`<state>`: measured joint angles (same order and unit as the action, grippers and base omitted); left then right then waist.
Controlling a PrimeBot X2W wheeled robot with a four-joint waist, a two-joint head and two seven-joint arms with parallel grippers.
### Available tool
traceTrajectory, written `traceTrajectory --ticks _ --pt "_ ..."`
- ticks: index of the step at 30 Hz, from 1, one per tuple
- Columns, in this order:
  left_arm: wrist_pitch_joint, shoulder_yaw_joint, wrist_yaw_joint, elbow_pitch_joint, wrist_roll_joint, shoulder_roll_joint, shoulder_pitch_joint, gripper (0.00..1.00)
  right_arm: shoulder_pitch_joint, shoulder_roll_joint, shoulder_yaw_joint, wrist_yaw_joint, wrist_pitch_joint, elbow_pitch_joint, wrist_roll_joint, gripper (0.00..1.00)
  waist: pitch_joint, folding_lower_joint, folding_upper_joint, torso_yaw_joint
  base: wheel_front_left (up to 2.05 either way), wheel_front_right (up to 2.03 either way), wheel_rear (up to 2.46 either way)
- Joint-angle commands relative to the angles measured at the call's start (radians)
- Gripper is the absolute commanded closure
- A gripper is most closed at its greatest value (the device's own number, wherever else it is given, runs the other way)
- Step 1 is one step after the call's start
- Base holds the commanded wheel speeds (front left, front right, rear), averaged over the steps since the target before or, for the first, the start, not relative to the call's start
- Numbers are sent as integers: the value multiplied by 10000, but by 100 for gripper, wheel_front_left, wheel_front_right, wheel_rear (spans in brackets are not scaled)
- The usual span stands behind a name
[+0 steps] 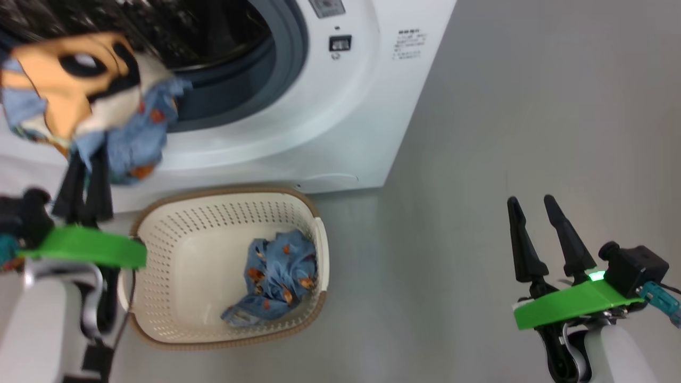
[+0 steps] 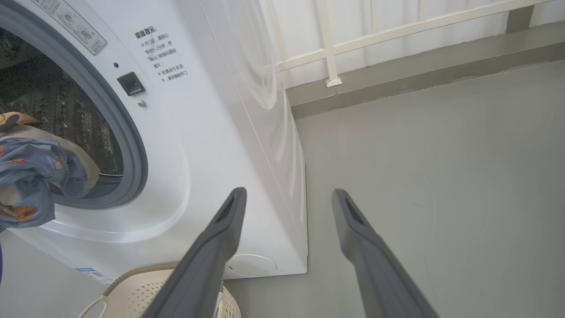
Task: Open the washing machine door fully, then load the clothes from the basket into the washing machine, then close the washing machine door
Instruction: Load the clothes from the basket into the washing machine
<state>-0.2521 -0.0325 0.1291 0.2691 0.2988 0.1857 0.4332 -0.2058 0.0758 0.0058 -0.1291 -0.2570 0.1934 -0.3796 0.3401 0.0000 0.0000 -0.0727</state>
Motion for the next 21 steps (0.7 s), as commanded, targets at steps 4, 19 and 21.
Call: traceTrajectory --ticks 4,19,21 --pt "-97 64 15 408 76 692 1431 100 -406 -139 243 -16 -48 -332 21 0 986 0 0 -591 0 0 0" --pt "-97 -259 15 3804 279 1578 5382 100 -1081 -253 543 -16 -48 -543 -549 0 2214 0 0 -1529 0 0 0" --pt "-97 -275 15 4038 253 1723 5805 100 -1100 -254 586 -16 -48 -559 -641 0 2312 0 0 -1671 0 0 0"
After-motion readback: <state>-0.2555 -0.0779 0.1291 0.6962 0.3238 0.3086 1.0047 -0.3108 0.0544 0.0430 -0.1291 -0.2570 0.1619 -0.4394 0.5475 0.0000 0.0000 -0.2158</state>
